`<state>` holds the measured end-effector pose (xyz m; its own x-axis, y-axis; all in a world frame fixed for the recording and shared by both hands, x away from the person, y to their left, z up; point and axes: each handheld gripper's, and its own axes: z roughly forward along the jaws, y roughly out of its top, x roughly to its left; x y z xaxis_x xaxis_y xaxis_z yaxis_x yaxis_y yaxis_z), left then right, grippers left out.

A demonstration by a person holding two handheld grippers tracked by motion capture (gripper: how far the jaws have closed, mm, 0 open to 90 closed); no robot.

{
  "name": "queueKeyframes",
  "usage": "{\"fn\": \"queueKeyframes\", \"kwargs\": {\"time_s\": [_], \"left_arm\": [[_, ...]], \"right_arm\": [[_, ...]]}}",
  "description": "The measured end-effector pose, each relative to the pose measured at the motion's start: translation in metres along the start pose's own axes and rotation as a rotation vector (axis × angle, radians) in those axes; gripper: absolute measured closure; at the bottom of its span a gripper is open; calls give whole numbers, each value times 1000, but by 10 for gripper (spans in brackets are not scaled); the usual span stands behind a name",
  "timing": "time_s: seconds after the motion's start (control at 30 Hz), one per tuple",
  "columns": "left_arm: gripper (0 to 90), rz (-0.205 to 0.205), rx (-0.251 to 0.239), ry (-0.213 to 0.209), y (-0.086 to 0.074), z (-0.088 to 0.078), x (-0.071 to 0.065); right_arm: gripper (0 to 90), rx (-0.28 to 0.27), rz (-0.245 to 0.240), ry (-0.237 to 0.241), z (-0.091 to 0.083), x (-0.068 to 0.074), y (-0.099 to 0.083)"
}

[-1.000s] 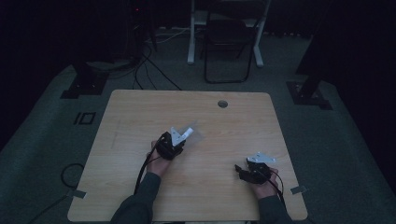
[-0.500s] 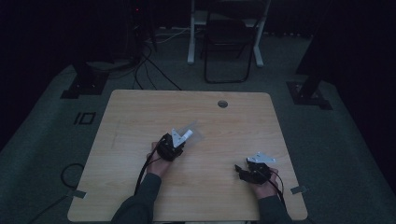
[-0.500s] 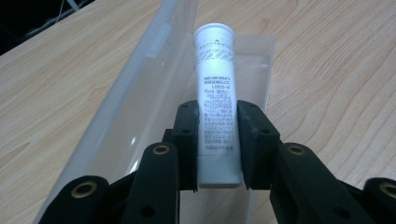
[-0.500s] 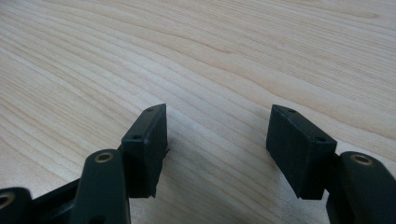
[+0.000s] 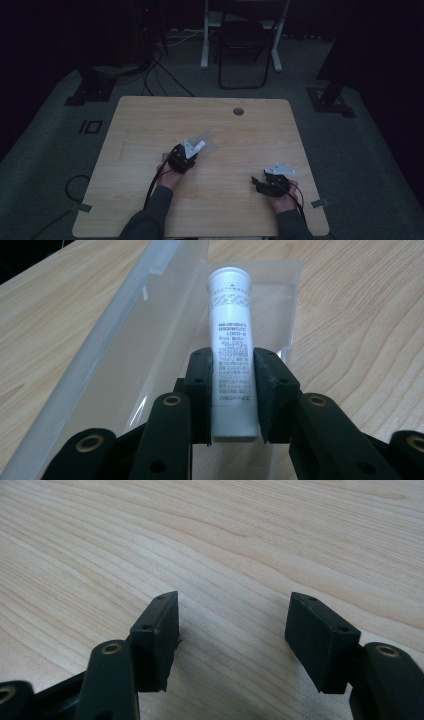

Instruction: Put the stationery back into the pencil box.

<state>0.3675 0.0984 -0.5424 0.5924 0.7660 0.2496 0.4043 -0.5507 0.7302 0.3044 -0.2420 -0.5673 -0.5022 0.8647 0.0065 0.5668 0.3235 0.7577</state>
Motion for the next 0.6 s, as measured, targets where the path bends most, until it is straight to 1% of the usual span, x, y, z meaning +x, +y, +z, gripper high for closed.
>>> {"fn": "queueKeyframes", "kwargs": {"time_s": [0.27, 0.43, 0.5, 0.6], "left_arm": [[706, -5, -1, 0, 0, 0, 1], [631, 3, -19, 0, 0, -4, 1], [612, 6, -30, 2, 0, -8, 0], [595, 0, -54, -8, 1, -16, 0]], "right_arm": [[384, 0, 0, 0, 0, 0, 0], [384, 0, 0, 0, 0, 0, 0], [383, 0, 0, 1, 0, 0, 0], [383, 0, 0, 1, 0, 0, 0]]}}
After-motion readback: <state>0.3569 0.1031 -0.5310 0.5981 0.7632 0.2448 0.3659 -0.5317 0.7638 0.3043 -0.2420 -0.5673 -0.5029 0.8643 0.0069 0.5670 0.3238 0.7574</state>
